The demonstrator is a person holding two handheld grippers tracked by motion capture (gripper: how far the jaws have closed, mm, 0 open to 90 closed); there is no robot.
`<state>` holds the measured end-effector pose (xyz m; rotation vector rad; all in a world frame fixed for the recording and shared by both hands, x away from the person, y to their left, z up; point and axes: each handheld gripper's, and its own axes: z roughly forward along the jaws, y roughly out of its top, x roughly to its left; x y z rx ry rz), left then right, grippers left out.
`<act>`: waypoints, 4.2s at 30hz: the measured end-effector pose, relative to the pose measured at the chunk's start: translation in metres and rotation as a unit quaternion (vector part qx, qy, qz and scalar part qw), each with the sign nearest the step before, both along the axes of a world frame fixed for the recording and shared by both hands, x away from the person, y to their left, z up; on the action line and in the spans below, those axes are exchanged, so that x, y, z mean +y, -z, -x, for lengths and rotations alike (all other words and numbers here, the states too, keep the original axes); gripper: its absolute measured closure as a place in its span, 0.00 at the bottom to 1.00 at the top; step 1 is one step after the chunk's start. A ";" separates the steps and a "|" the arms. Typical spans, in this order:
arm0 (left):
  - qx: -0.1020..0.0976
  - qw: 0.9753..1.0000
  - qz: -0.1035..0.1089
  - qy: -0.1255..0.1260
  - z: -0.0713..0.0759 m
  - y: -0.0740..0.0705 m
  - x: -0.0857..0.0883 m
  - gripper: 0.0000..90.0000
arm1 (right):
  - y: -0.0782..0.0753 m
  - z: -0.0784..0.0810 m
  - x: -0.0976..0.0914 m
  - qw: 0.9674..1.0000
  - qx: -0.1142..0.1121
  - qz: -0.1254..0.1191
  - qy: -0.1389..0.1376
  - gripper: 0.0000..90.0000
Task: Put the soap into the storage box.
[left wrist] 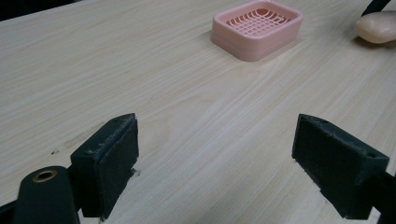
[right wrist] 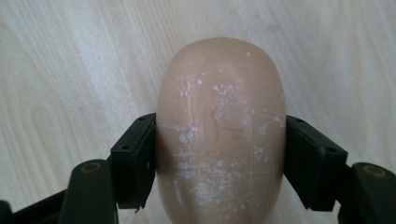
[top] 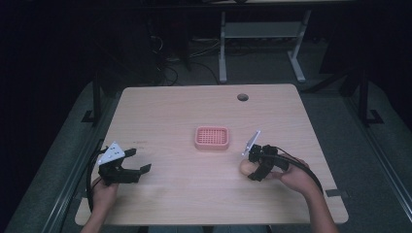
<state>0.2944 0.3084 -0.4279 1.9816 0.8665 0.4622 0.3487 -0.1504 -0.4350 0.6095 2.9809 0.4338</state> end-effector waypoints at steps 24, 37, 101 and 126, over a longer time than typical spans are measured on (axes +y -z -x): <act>0.001 1.000 0.002 -0.001 0.000 0.000 0.001 0.16 | -0.012 -0.012 -0.004 1.000 -0.002 -0.025 0.003 0.36; -0.002 1.000 0.003 -0.001 0.000 -0.001 0.001 0.16 | -0.024 -0.020 0.004 1.000 -0.009 -0.026 -0.007 0.36; -0.003 1.000 0.007 -0.003 0.000 -0.002 0.003 0.16 | -0.058 -0.066 0.048 0.998 -0.008 -0.034 -0.050 0.36; -0.003 1.000 0.013 -0.004 0.000 -0.002 0.003 0.16 | -0.068 -0.090 0.069 0.998 -0.005 -0.027 -0.064 0.36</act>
